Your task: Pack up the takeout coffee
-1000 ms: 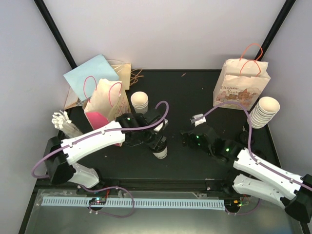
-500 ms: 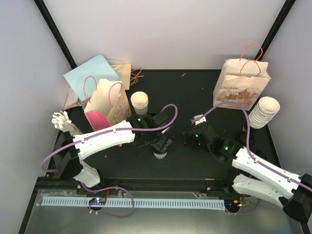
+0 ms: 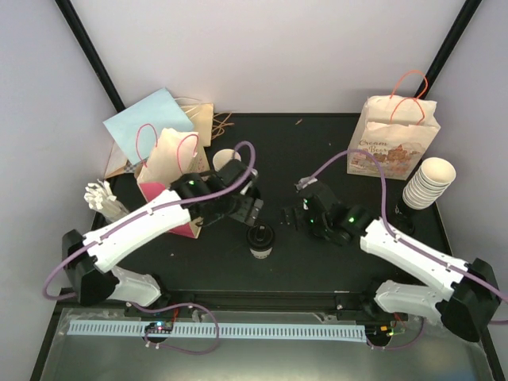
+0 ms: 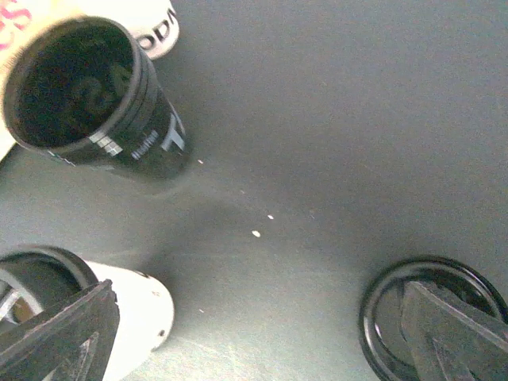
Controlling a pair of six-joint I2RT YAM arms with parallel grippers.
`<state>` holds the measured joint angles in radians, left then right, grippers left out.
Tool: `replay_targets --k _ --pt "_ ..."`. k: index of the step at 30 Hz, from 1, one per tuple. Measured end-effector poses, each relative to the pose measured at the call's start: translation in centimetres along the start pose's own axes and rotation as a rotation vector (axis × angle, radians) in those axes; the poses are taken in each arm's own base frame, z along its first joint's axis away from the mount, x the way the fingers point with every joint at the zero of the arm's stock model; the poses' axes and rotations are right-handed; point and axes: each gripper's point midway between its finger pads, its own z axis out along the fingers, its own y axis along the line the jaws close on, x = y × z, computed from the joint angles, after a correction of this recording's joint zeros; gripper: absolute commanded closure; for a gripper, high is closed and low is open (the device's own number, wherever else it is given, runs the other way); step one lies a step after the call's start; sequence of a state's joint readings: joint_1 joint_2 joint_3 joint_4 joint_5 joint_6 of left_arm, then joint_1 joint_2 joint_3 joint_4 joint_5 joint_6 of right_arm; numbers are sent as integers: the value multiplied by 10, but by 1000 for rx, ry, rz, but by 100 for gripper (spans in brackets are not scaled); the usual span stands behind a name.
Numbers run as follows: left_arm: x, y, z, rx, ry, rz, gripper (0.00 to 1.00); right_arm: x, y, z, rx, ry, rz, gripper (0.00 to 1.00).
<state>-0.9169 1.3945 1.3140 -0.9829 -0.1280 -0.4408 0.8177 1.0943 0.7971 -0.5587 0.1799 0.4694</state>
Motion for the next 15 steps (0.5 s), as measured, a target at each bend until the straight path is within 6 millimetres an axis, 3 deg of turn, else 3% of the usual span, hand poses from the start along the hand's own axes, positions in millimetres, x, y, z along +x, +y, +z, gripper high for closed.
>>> replay_targets --k 3,7,12,15 --pt "-8 27 -8 -27 -48 -90 1 -15 10 3 -29 4 9 4" --pt "-3 60 -1 -87 -57 -215 1 -23 15 13 -45 32 14 7" --pt "-5 85 18 -95 -77 -382 5 -26 18 22 -50 59 19 7" --pt "-12 91 28 -86 -88 -448 8 -26 19 22 -55 60 20 8"
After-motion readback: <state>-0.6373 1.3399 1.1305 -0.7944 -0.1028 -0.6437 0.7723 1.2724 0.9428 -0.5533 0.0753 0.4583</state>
